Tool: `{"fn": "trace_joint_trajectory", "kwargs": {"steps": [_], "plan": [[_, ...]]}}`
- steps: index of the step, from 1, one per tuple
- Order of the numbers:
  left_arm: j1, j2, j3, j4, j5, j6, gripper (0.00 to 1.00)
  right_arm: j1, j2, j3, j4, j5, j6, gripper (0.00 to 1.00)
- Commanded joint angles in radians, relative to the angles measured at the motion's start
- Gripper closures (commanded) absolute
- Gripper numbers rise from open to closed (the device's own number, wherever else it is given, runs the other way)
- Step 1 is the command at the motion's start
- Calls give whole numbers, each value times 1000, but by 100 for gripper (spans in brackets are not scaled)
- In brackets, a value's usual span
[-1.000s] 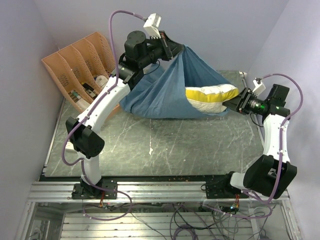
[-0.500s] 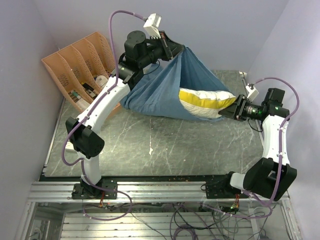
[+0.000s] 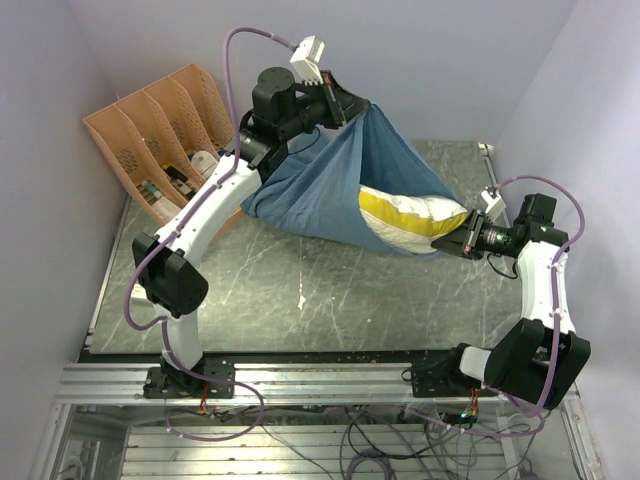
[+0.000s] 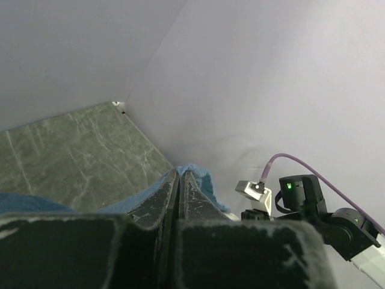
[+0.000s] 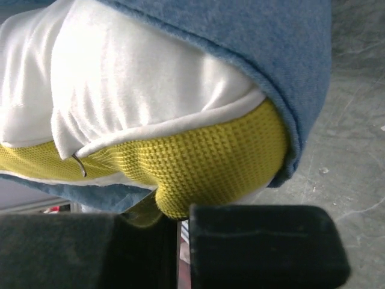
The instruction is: Put the pillow into the pillowcase
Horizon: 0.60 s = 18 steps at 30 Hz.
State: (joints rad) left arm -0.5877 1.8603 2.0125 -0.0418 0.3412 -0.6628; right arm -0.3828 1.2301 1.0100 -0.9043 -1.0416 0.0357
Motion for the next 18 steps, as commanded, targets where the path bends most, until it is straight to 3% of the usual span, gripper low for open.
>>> {"fn": "trace_joint_trajectory", "kwargs": {"steps": [1, 2, 3, 5, 6, 8, 13, 18], "plan": [[19, -73, 5, 122, -15, -6, 93, 7, -5, 20, -51, -82, -67, 79], [19, -72, 5, 123, -15, -7, 93, 7, -1, 31, -79, -102, -102, 59], [19, -72, 5, 123, -14, -7, 93, 7, -1, 39, -107, -110, -137, 47], [19, -71, 7, 123, -13, -8, 93, 7, -11, 45, -154, -113, -188, 39], [19, -70, 8, 124, -12, -6, 93, 7, -17, 40, -164, -121, -199, 43], [19, -68, 5, 133, -14, -8, 93, 7, -33, 39, -182, -106, -206, 68], [20, -49, 6, 171, 10, -45, 93, 8, -12, 33, -156, -77, -174, 100], [20, -60, -22, 205, 90, -72, 93, 7, 43, 124, -35, -77, -140, 100]]}}
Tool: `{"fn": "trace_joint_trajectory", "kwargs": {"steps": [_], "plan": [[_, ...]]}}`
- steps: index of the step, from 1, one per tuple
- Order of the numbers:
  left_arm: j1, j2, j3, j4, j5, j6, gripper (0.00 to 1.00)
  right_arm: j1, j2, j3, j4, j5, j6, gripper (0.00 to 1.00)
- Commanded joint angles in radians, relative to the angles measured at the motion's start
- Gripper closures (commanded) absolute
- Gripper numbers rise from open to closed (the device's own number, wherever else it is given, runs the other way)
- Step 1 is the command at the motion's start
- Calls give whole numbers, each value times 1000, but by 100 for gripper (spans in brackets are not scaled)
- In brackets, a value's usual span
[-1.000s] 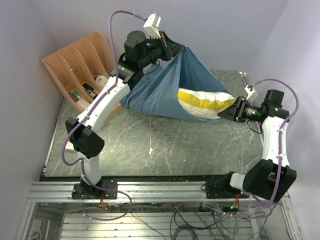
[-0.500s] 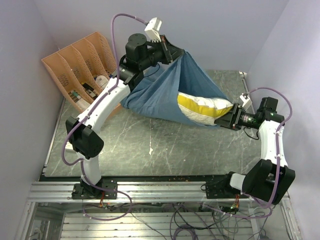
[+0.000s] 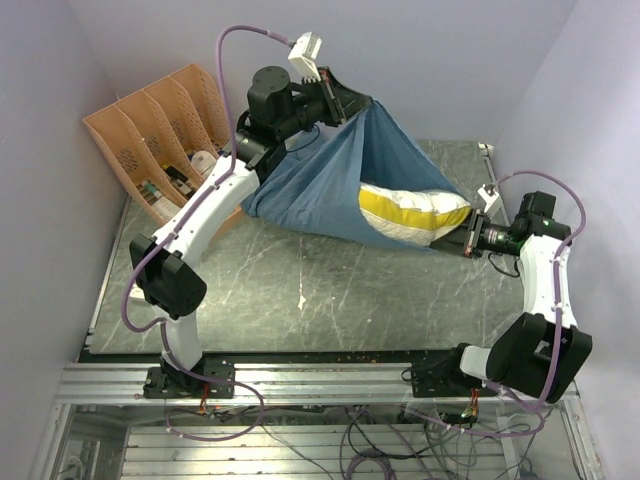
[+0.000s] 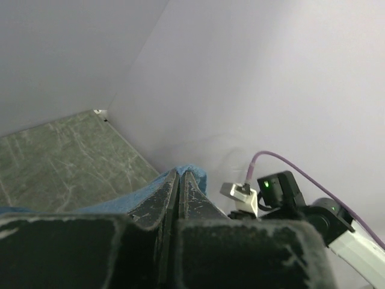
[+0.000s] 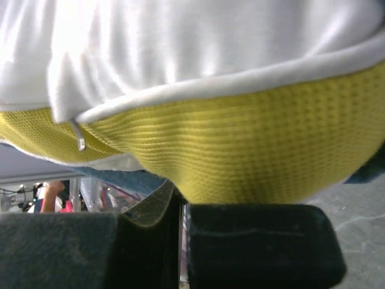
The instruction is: Put the pillow into the pillowcase
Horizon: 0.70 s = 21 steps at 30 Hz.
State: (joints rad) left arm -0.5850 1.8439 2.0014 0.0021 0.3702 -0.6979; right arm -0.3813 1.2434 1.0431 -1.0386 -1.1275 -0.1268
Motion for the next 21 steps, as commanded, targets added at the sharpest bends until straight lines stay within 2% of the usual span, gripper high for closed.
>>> {"fn": "trace_joint_trajectory", "kwargs": {"steps": [1, 3, 5, 8, 11, 15, 16, 19, 21], "plan": [[16, -54, -32, 172, 89, -45, 93, 5, 26, 119, 166, 16, 68, 100], [13, -87, -112, 219, 161, -71, 93, 4, 12, 181, 315, 36, 150, 100], [-6, -134, -235, 290, 213, -89, 93, 6, -12, 209, 533, 38, 295, 100], [-71, -187, -373, 244, 212, -2, 93, 37, 4, 256, 820, 39, 489, 100], [-146, -214, -417, 102, 126, 145, 93, 120, 84, 326, 916, 49, 565, 100], [-173, -250, -480, 49, 19, 209, 92, 259, 142, 312, 950, 91, 544, 100], [-174, -264, -507, 44, -10, 223, 89, 294, 146, 298, 952, 109, 518, 100], [-174, -322, -566, 35, -83, 250, 56, 357, 146, 277, 935, 163, 443, 100], [-172, -377, -597, 32, -144, 261, 37, 368, 146, 275, 934, 177, 417, 100]]}}
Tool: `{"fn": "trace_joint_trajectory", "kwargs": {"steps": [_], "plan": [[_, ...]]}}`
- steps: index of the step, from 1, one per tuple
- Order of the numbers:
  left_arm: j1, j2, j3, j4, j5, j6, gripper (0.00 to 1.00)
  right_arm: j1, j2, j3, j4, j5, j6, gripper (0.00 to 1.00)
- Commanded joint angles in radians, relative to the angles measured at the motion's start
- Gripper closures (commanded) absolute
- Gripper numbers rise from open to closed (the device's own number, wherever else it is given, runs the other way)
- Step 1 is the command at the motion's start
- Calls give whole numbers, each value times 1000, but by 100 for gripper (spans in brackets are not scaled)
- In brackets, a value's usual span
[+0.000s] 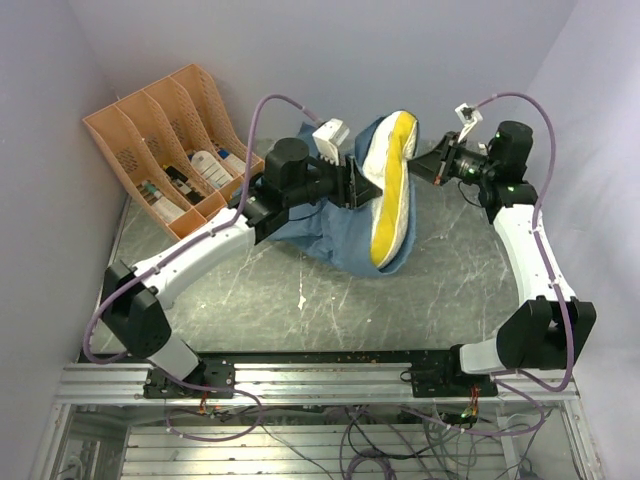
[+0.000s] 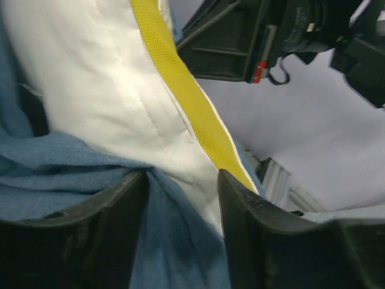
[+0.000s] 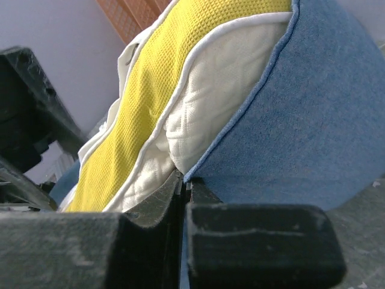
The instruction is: Put the pillow into the pillowcase
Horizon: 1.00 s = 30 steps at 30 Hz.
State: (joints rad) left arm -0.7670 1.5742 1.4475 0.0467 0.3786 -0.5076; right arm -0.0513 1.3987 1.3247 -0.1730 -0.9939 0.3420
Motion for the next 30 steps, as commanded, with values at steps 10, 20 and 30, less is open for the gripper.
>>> {"fn": "trace_joint_trajectory", "kwargs": {"steps": [10, 20, 30], "plan": [[11, -149, 34, -228, -485, 114, 0, 60, -9, -55, 101, 34, -89, 100], [30, 60, 96, -175, -249, 56, 1, 62, -24, -65, 55, 34, -127, 100], [28, 87, -6, 56, -40, -83, 1, 74, -13, -73, 9, 40, -173, 100]]}}
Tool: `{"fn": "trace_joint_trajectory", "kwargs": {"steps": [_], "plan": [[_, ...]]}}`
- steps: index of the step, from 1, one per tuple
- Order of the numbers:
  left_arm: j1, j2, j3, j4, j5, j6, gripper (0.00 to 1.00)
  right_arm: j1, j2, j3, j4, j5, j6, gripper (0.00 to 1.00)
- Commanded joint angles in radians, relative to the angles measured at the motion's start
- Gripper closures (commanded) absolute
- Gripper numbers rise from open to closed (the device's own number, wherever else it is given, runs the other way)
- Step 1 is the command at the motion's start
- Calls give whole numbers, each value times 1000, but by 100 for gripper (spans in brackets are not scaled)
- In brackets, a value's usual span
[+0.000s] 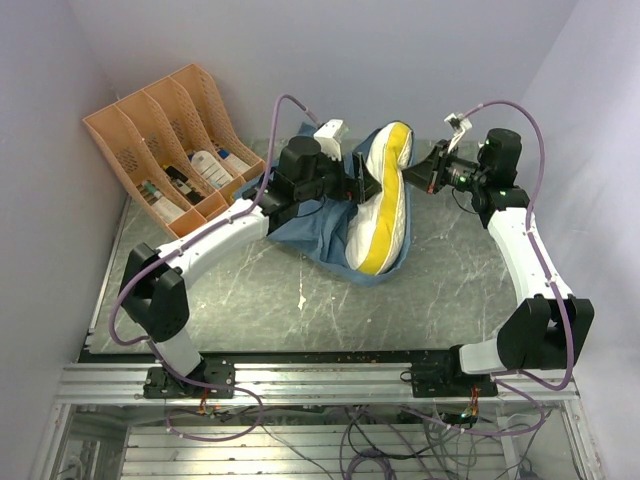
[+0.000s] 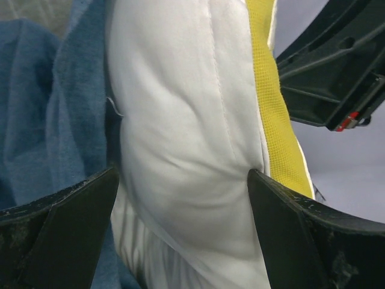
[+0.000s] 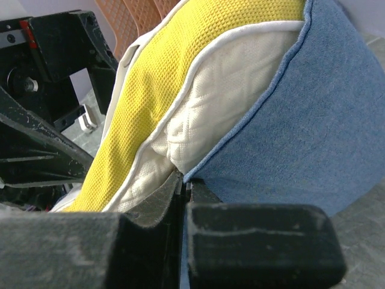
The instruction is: Put the pillow into the pillowcase
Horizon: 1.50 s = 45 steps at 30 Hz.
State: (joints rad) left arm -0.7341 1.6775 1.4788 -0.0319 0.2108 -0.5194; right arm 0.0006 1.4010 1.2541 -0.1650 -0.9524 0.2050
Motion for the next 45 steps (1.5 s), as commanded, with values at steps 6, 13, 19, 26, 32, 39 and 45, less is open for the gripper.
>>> {"fn": "trace_joint_trajectory", "kwargs": {"steps": [6, 13, 19, 26, 32, 39, 45], "plan": [[-4, -53, -93, 203, 156, -99, 1, 25, -23, -1, -26, 22, -65, 100], [-4, -41, -137, 317, 213, -174, 1, 39, -20, -3, -32, 22, -65, 100], [-33, -7, -101, 247, 161, -136, 1, 52, -22, -5, -48, 27, -77, 100], [-46, 53, -21, -1, -51, -26, 78, 65, -19, 8, -84, 27, -113, 100], [61, 47, -120, 10, -84, -55, 93, 61, -70, 18, -171, 106, -221, 69], [73, 63, -121, 41, -46, -65, 93, 60, -104, -10, -263, 342, -283, 46], [68, 100, -114, 103, 42, -107, 93, 60, -129, -19, -288, 283, -245, 22]]}}
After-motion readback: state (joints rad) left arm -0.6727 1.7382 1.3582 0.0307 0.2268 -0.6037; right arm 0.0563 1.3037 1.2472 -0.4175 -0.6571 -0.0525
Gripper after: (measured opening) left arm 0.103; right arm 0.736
